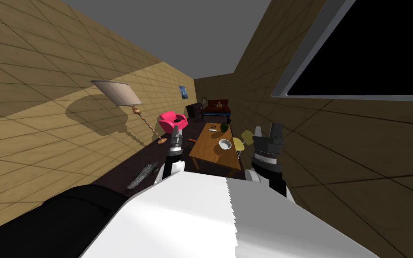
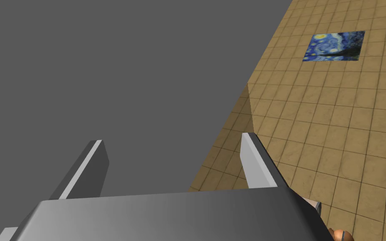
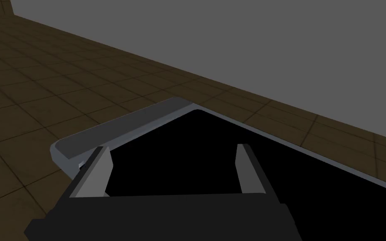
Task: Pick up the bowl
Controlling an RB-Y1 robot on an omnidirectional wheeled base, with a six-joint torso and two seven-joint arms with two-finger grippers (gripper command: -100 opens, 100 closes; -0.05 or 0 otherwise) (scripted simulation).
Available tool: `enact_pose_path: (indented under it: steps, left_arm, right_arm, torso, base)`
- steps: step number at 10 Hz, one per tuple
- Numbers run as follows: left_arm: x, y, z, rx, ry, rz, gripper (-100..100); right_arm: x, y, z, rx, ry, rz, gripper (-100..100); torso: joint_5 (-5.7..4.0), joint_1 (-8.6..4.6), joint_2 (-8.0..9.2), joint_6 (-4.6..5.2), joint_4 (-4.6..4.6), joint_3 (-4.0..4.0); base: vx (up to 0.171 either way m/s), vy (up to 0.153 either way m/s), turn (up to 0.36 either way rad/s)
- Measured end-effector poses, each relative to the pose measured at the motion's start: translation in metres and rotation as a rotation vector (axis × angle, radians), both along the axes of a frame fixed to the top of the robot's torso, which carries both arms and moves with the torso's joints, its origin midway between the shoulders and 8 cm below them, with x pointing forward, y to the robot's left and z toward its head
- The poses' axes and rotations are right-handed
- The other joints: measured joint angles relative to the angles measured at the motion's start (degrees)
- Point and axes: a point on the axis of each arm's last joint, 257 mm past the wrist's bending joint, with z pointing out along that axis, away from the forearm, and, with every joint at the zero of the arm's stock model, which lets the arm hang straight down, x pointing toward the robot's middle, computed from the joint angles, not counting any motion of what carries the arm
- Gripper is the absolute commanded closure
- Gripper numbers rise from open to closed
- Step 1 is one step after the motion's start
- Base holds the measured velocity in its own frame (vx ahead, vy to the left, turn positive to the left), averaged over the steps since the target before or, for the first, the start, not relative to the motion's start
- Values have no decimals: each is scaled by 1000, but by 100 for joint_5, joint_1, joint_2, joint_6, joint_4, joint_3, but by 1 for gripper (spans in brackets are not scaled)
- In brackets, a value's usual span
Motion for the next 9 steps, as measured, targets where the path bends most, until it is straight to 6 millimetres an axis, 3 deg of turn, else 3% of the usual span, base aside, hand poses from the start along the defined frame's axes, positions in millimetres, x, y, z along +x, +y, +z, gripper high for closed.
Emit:
enact_pose_path:
  steps: [4,7,9]
  left_arm:
    - [0,0,0,0,0,0,0]
    - [0,0,0,0,0,0,0]
    - [0,0,0,0,0,0,0]
  right_arm:
    - [13,21,-19,-115,48,49,-100]
    - [29,33,-38,-209,91,78,-100]
    - [43,45,-62,-295,136,98,-100]
  torso:
    - [-2,-9,72,-1,16,41]
    - [-2,-7,42,-1,10,25]
    - [-2,-7,63,-1,14,36]
  base:
    - [-177,-23,61]
    - [-114,-8,75]
    - [-164,-9,89]
